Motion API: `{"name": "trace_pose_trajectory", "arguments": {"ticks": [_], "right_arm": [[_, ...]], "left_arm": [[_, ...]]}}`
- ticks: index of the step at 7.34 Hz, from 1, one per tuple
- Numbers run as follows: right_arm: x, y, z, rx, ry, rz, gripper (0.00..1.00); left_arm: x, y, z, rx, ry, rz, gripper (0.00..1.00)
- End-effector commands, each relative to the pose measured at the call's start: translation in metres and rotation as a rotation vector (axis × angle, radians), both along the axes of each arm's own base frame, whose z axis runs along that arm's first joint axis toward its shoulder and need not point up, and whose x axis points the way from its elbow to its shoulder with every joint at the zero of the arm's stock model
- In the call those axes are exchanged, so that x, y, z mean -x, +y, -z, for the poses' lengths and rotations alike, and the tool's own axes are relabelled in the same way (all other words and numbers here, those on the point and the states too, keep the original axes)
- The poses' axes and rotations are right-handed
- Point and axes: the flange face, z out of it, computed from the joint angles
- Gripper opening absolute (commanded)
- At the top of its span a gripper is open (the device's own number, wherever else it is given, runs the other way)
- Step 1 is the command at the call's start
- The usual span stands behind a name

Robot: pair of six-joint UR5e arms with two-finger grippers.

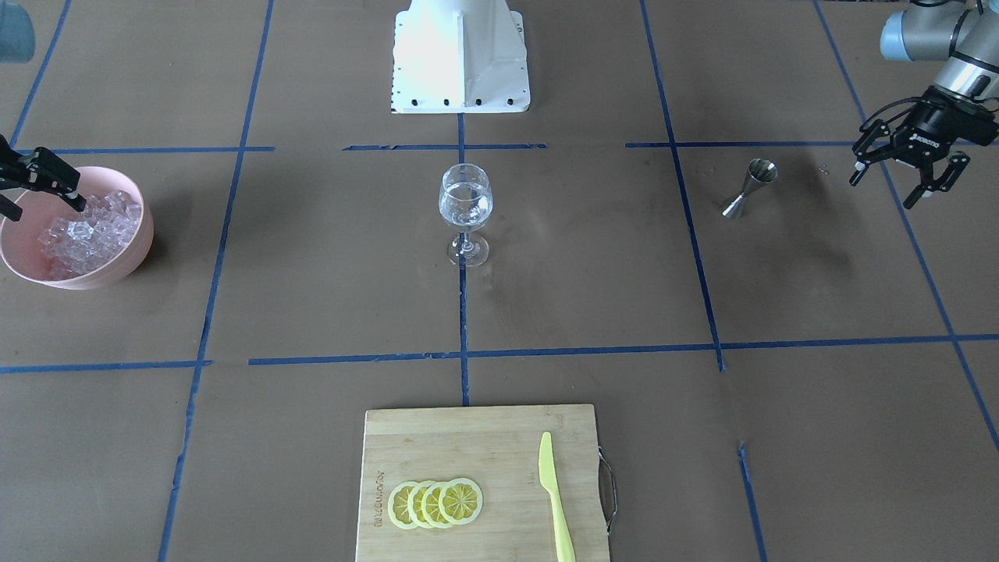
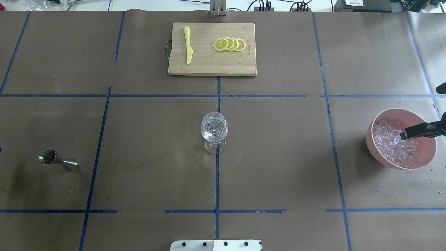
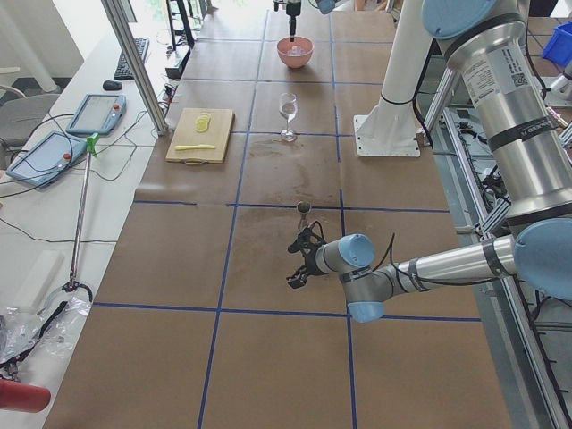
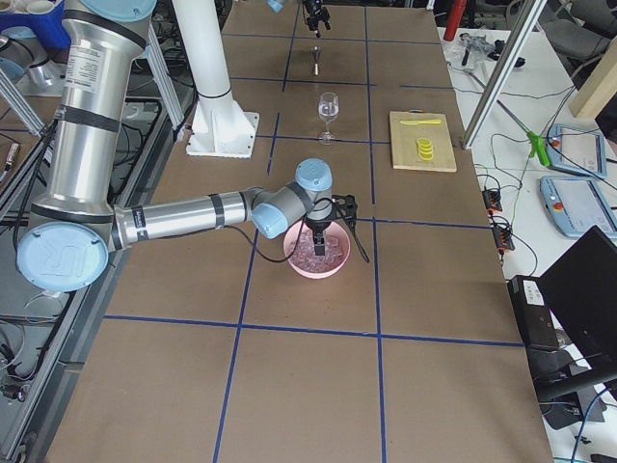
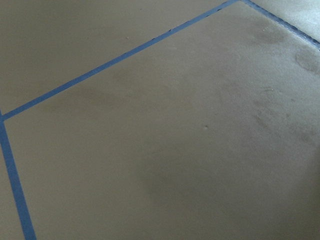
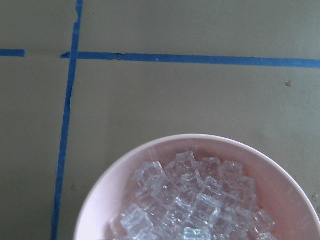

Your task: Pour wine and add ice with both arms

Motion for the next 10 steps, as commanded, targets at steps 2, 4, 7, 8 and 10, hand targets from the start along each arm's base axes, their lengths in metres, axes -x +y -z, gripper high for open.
{"name": "trace_pose_trajectory", "arguments": {"ticks": [2, 4, 7, 8, 10], "right_arm": [[0.013, 0.0, 0.008, -0.091, 0.039, -0.022, 1.0], [0.035, -0.026, 0.034, -0.109, 0.033, -0.018, 1.0], [0.039, -0.026, 0.018, -0.074, 0.064, -0.003, 1.0], [0.037, -0.022, 0.012, -0.061, 0.072, 0.001, 1.0], [0.042, -0.014, 0.006, -0.047, 0.076, 0.02, 1.0]], "left_arm": [[0.018, -0.004, 0.002, 0.202, 0.108, -0.008, 1.0], [0.023, 0.004, 0.001, 0.209, 0.105, 0.003, 1.0], [0.024, 0.005, 0.003, 0.205, 0.108, 0.004, 1.0], [0.024, 0.005, 0.005, 0.202, 0.109, 0.004, 1.0], [0.023, 0.004, 0.005, 0.199, 0.109, 0.003, 1.0]]}}
